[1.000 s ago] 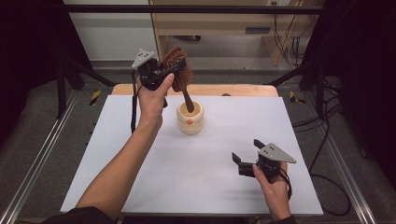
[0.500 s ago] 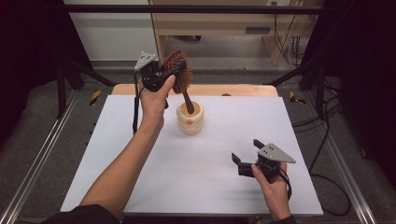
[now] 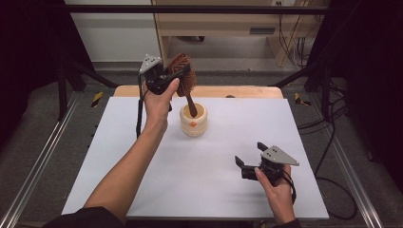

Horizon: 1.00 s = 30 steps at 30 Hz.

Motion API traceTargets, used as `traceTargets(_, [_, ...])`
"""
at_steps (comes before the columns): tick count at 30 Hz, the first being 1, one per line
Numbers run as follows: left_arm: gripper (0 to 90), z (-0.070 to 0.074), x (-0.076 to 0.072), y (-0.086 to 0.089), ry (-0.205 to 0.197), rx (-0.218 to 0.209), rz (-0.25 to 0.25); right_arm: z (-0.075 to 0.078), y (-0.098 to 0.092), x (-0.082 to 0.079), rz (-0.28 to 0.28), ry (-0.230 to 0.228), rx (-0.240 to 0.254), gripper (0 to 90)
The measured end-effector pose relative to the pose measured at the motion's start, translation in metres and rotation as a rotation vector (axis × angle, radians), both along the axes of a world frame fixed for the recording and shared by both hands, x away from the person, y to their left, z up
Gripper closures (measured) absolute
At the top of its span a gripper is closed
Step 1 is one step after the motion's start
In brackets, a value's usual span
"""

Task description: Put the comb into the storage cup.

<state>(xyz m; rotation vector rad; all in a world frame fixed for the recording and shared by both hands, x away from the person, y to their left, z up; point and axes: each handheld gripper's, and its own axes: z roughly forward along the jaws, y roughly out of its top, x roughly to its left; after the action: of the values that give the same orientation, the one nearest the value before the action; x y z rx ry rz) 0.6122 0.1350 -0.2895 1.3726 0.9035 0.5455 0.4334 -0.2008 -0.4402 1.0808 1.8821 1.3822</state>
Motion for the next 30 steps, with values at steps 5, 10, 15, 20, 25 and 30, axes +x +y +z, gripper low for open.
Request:
traceTargets(5, [49.3, -0.005, 0.003, 0.000, 0.006, -0.007, -0.008, 0.000, 0.000, 0.000, 0.001, 0.001, 0.004, 4.4])
traceTargets(10, [49.3, -0.011, 0.005, -0.001, 0.013, -0.008, -0.010, 0.000, 0.000, 0.001, -0.004, 0.007, -0.004, 4.5])
traceTargets(15, [49.3, -0.015, 0.006, -0.003, 0.018, -0.003, -0.010, -0.001, 0.000, 0.001, -0.002, 0.003, -0.007, 4.3])
traceTargets(20, [49.3, -0.019, 0.008, -0.004, 0.023, -0.003, -0.011, -0.001, 0.001, 0.000, 0.000, 0.005, -0.009, 4.2])
traceTargets(25, [49.3, -0.023, 0.009, -0.006, 0.031, -0.001, -0.012, 0.000, 0.001, 0.000, 0.001, 0.002, -0.015, 4.2])
traceTargets(30, [49.3, -0.026, 0.009, -0.007, 0.034, -0.004, -0.014, 0.000, 0.001, 0.001, 0.001, 0.003, -0.012, 4.2])
